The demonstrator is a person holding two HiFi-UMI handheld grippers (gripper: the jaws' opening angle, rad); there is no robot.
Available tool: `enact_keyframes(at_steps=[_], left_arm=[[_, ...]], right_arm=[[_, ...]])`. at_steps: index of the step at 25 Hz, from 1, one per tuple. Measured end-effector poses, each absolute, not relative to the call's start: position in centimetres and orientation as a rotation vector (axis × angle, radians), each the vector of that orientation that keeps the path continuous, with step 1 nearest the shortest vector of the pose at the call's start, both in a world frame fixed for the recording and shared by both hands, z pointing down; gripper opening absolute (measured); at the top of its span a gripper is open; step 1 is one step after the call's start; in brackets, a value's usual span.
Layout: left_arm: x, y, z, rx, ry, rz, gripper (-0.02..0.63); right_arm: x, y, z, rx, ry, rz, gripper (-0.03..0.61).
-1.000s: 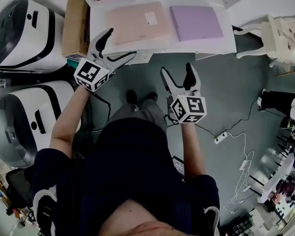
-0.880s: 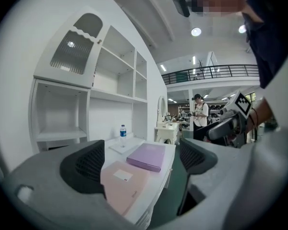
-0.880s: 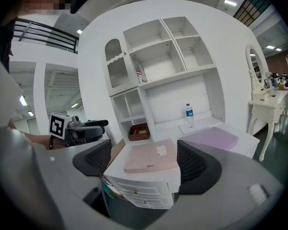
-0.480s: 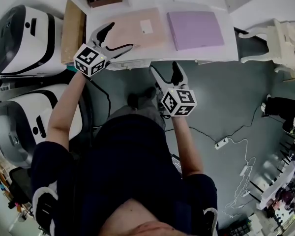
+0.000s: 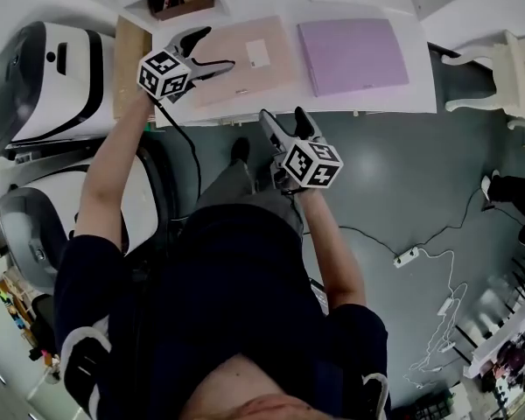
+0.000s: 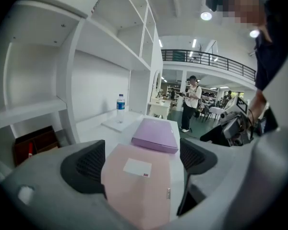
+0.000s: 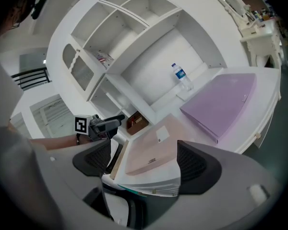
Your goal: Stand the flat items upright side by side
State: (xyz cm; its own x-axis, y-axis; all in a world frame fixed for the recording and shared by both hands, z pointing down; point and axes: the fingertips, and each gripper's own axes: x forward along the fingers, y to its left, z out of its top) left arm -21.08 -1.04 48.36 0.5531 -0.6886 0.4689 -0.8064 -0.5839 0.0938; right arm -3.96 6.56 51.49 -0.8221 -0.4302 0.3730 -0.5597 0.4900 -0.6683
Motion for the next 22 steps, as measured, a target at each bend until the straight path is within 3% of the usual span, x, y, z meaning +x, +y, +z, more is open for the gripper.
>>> enact_keyframes(at_steps=[22], left_arm=[[-25.3,-8.4,63.1,2.342,-0.536,0.984,0.502]], right_arm=[[-10.9,2.8,62.2,1.092,-2.310,1.742,0.419]])
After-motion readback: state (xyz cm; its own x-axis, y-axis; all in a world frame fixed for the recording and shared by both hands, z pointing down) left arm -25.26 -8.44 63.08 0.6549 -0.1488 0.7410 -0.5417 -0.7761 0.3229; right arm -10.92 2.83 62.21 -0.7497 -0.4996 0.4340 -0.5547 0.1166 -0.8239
